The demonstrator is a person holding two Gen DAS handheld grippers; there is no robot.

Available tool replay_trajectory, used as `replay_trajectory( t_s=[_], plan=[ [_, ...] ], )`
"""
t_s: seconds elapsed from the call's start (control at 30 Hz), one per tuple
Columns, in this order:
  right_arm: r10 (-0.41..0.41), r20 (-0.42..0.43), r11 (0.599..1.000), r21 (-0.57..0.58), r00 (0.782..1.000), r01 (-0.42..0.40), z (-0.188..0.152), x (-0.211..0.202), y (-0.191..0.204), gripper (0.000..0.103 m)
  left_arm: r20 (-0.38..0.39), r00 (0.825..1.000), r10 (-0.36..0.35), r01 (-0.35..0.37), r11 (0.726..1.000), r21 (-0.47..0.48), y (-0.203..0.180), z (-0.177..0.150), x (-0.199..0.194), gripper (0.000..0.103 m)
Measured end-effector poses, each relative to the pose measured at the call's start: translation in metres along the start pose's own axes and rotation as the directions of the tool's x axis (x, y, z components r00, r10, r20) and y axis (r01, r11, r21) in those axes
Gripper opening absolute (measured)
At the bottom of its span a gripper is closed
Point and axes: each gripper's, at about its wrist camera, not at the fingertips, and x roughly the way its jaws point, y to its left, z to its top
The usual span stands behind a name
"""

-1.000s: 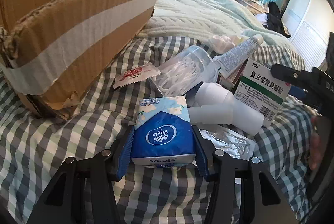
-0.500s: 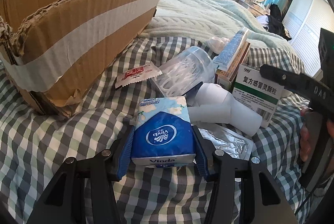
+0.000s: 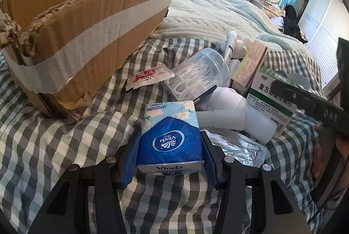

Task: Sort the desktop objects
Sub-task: 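Carry the tissue pack and medicine box into the box and open both grippers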

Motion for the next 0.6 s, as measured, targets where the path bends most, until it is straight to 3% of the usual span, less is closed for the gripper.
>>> replay_trajectory(
  t_s=[0.2,0.37,0.5,0.6],
  plan=[
    [-0.065,0.075,0.996,-0.052,0.995,0.069,-0.003,-0.032,0.021,0.101,0.024,1.000,-0.001,0.001,1.000,-0.003,0.000,0.001,-0.013,0.053],
    [-0.017,0.129,1.000,-0.024,0.992,0.020,0.005,-0.063,0.024,0.101,0.067,0.998,-0.007,0.006,1.000,0.009,-0.004,0.007,-0.033,0.053],
    [-0.008,0.167,0.998,-0.058,0.986,0.018,0.017,-0.089,0.043,0.101,0.103,0.991,-0.084,0.082,0.996,0.024,-0.008,0.016,-0.055,0.053],
    [-0.011,0.203,0.995,-0.093,0.979,0.031,0.033,-0.112,0.064,0.100,0.151,0.983,-0.104,0.099,0.994,0.041,-0.009,0.026,-0.074,0.053]
  ],
)
